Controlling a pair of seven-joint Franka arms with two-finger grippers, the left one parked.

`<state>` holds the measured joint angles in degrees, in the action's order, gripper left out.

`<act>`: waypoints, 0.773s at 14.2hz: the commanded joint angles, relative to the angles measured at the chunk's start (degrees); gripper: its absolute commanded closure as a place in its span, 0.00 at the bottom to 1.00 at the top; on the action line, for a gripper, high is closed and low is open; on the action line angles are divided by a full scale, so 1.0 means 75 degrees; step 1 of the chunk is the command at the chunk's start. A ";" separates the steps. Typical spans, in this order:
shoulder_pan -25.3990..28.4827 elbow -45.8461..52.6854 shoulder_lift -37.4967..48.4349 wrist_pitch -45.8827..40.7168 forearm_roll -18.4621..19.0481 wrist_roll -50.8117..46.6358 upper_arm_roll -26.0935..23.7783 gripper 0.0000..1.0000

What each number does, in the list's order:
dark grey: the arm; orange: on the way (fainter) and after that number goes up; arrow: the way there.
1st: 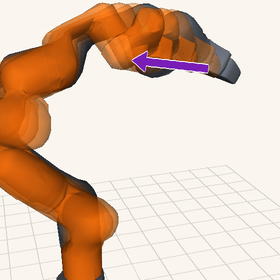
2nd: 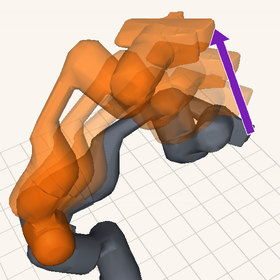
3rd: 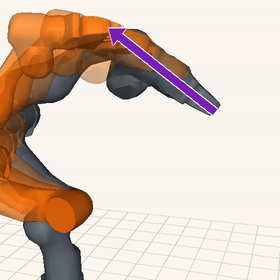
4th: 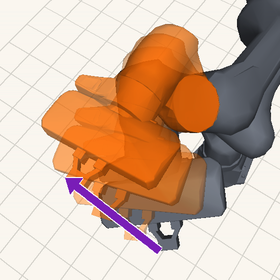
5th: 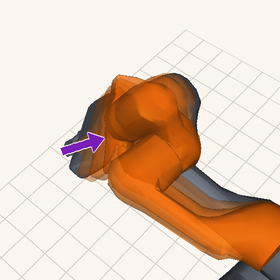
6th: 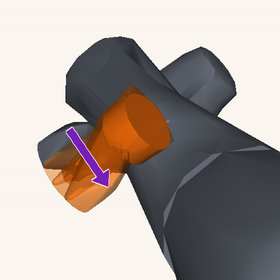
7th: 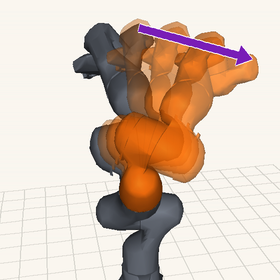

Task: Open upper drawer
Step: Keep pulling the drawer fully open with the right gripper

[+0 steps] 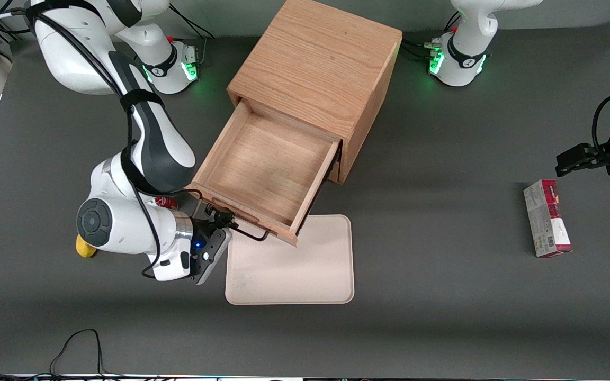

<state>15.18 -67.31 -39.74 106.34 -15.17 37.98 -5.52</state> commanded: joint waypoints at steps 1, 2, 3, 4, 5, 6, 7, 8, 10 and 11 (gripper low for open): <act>-0.0161 0.0654 -0.0419 -0.0011 -0.0181 0.0197 -0.0084 0.00; -0.0184 0.0701 -0.0443 -0.0011 -0.0181 0.0209 -0.0084 0.00; -0.0231 0.0713 -0.0443 -0.0011 -0.0181 0.0209 -0.0084 0.00; -0.0243 0.0724 -0.0443 -0.0011 -0.0181 0.0209 -0.0084 0.00; -0.0267 0.0724 -0.0443 -0.0011 -0.0181 0.0209 -0.0084 0.00; -0.0278 0.0736 -0.0443 -0.0011 -0.0181 0.0221 -0.0084 0.00; -0.0290 0.0736 -0.0443 -0.0011 -0.0181 0.0221 -0.0084 0.00; -0.0337 0.0736 -0.0443 -0.0011 -0.0181 0.0221 -0.0096 0.00; -0.0360 0.0736 -0.0443 -0.0011 -0.0181 0.0221 -0.0096 0.00; -0.0360 0.0759 -0.0443 -0.0011 -0.0181 0.0221 -0.0084 0.00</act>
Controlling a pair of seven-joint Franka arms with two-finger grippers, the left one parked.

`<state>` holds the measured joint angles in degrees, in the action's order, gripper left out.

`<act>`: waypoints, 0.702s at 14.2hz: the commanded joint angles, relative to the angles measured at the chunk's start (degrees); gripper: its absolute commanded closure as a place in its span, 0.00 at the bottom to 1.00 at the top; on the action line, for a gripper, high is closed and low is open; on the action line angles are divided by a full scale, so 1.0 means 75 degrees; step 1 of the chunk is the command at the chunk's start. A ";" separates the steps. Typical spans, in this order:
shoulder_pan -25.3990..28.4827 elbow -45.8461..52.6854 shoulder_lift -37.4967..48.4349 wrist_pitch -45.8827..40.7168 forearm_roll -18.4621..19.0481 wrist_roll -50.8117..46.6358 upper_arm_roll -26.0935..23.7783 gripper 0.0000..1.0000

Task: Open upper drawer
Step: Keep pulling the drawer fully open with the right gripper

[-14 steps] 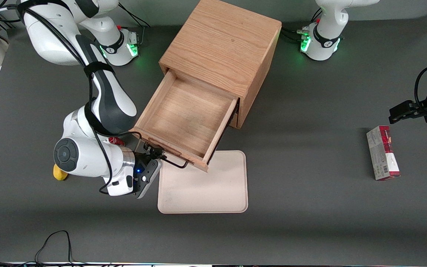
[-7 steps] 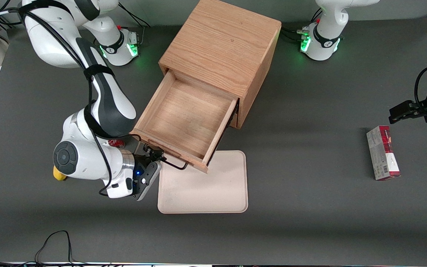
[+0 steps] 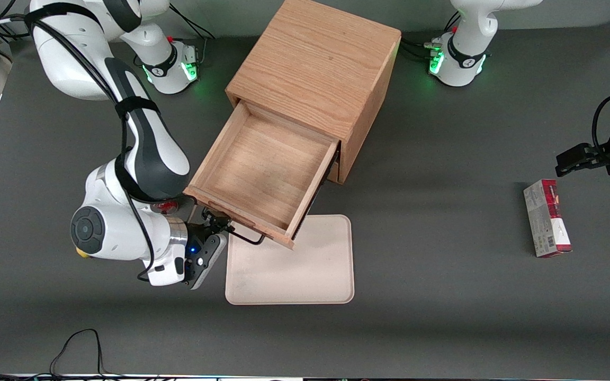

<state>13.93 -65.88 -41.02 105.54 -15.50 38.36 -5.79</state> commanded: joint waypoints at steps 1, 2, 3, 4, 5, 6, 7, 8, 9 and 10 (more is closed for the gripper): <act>-0.0193 0.0593 -0.0272 0.0096 -0.0136 0.0170 -0.0048 0.00; -0.0193 0.0686 -0.0272 0.0073 -0.0136 0.0170 -0.0048 0.00; -0.0193 0.0698 -0.0261 0.0049 -0.0136 0.0159 -0.0048 0.00; -0.0193 0.0699 -0.0261 0.0014 -0.0136 0.0159 -0.0048 0.00; -0.0193 0.0710 -0.0237 -0.0009 -0.0136 0.0147 -0.0048 0.00; -0.0193 0.0710 -0.0202 -0.0044 -0.0136 0.0147 -0.0060 0.00; -0.0182 0.0710 -0.0179 -0.0161 -0.0136 0.0135 -0.0072 0.00; -0.0182 0.0722 -0.0144 -0.0255 -0.0124 0.0112 -0.0072 0.00; -0.0170 0.0734 -0.0109 -0.0360 -0.0136 0.0089 -0.0072 0.00; -0.0170 0.0745 -0.0108 -0.0500 -0.0124 0.0077 -0.0083 0.00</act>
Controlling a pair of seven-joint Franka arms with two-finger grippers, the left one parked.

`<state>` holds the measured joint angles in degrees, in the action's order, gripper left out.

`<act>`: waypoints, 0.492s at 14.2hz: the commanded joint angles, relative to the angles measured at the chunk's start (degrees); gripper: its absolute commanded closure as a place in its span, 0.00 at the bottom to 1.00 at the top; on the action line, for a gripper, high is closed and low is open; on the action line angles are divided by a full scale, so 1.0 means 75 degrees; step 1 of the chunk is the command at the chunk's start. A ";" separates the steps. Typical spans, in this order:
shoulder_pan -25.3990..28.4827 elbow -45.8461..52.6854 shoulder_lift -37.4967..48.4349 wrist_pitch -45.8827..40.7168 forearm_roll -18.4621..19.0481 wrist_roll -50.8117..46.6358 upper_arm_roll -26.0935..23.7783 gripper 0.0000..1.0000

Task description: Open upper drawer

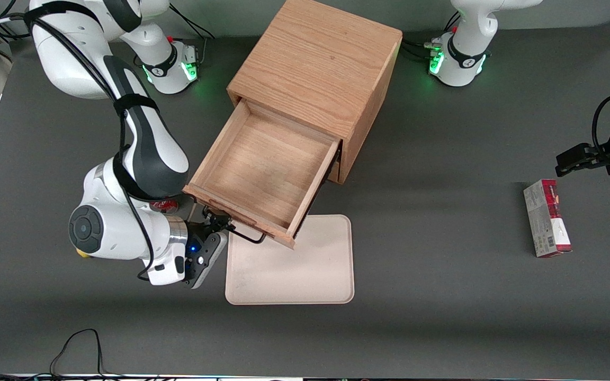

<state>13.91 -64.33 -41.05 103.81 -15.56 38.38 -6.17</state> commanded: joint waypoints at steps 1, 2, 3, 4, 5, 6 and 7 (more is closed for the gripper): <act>-0.0156 0.0655 -0.0105 -0.0445 -0.0117 0.0063 -0.0045 0.00; -0.0156 0.0795 -0.0105 -0.0644 -0.0117 0.0062 -0.0033 0.00; -0.0156 0.0912 -0.0105 -0.0820 -0.0106 0.0051 -0.0033 0.00; -0.0144 0.0960 -0.0105 -0.0984 -0.0082 0.0039 -0.0033 0.00; -0.0144 0.0960 -0.0082 -0.1125 -0.0059 0.0039 -0.0022 0.00; -0.0144 0.0949 0.0057 -0.1277 -0.0024 0.0016 0.0002 0.00; -0.0133 0.0949 0.0175 -0.1418 0.0046 0.0016 0.0060 0.00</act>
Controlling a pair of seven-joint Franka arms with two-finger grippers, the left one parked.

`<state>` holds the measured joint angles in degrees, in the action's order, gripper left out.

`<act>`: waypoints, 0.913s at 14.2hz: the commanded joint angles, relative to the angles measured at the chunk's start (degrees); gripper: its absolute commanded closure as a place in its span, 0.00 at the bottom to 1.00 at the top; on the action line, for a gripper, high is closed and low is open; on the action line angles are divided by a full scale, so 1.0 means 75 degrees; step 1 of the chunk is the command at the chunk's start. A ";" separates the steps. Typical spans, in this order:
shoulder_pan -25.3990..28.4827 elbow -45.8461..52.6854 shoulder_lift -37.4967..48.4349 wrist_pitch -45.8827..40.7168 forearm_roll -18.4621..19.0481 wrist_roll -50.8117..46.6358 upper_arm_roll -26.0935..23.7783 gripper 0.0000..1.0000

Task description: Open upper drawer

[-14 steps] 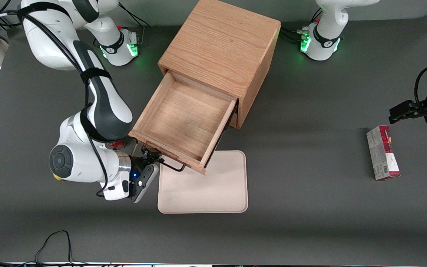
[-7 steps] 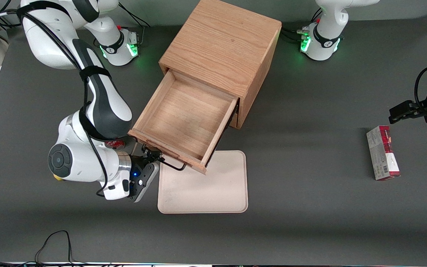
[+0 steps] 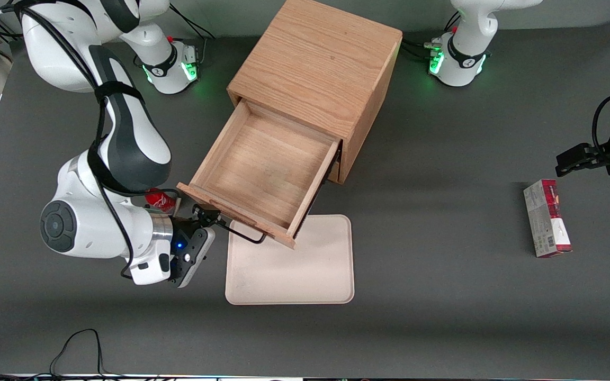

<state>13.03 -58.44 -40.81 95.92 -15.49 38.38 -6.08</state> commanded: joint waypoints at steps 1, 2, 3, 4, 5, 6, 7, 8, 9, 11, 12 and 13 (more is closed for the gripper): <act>-0.0027 0.0151 0.0307 -0.0635 0.0281 0.0004 0.0072 0.00; -0.0050 0.0104 0.0495 -0.0858 0.0585 0.0015 0.0038 0.00; -0.0062 -0.0047 0.0740 -0.1115 0.0704 0.0039 0.0072 0.00; -0.0062 -0.0362 0.1079 -0.1524 0.0868 0.0062 0.0165 0.00; -0.0004 -0.0806 0.1535 -0.1656 0.1322 0.0051 0.0329 0.00; 0.0020 -0.1483 0.2073 -0.1669 0.1698 0.0051 0.0354 0.00; -0.0015 -0.2302 0.2693 -0.1576 0.1748 0.0039 0.0389 0.00; -0.0061 -0.3006 0.3268 -0.1436 0.1749 0.0039 0.0505 0.00; -0.0016 -0.3570 0.3750 -0.1376 0.1749 0.0039 0.0831 0.00; -0.0015 -0.4555 0.4652 -0.1341 0.1702 -0.0158 0.1475 0.00; -0.0003 -0.4815 0.4947 -0.1306 0.1690 -0.0427 0.1804 0.00; -0.0003 -0.4992 0.5147 -0.1294 0.1690 -0.0662 0.2039 0.00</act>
<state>12.69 -86.65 -9.71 83.32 -3.29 37.10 5.76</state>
